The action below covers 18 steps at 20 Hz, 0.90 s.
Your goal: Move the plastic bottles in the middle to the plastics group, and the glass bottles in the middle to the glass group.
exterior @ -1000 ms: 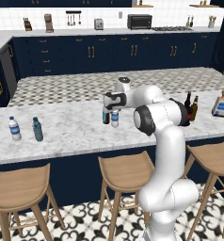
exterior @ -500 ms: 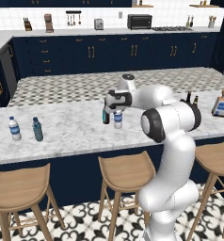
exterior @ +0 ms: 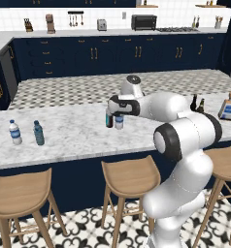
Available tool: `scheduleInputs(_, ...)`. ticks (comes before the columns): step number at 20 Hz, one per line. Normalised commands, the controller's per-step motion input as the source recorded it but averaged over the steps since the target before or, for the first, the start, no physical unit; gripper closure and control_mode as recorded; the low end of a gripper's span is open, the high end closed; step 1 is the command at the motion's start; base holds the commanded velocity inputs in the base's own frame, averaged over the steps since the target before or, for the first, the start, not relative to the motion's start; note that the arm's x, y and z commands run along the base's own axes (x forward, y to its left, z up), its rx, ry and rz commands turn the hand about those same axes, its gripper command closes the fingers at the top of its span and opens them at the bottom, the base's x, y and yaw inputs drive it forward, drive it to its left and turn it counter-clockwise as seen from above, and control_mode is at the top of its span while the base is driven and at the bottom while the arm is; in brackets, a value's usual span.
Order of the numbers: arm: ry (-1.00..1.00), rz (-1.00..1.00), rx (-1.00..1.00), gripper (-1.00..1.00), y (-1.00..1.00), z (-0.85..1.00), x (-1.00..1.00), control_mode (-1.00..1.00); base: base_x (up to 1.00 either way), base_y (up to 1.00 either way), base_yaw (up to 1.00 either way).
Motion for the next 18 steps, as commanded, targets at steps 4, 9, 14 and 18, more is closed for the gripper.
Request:
scheduleInputs(4, -0.1, 0.1, 0.02, 1.0, 0.44, 0.33, 0.0, -1.0, 0.0, 0.0, 0.0)
scheduleInputs(9, -0.02, 0.14, 0.01, 1.0, 0.49, 0.2, 0.0, -1.0, 0.0, 0.0, 0.0)
scheduleInputs(14, 0.0, 0.14, 0.0, 1.0, 0.48, 0.04, 0.0, -1.0, 0.0, 0.0, 0.0)
scheduleInputs(18, 0.04, 0.14, 0.0, 1.0, 0.53, 0.0, 0.0, -1.0, 0.0, 0.0, 0.0)
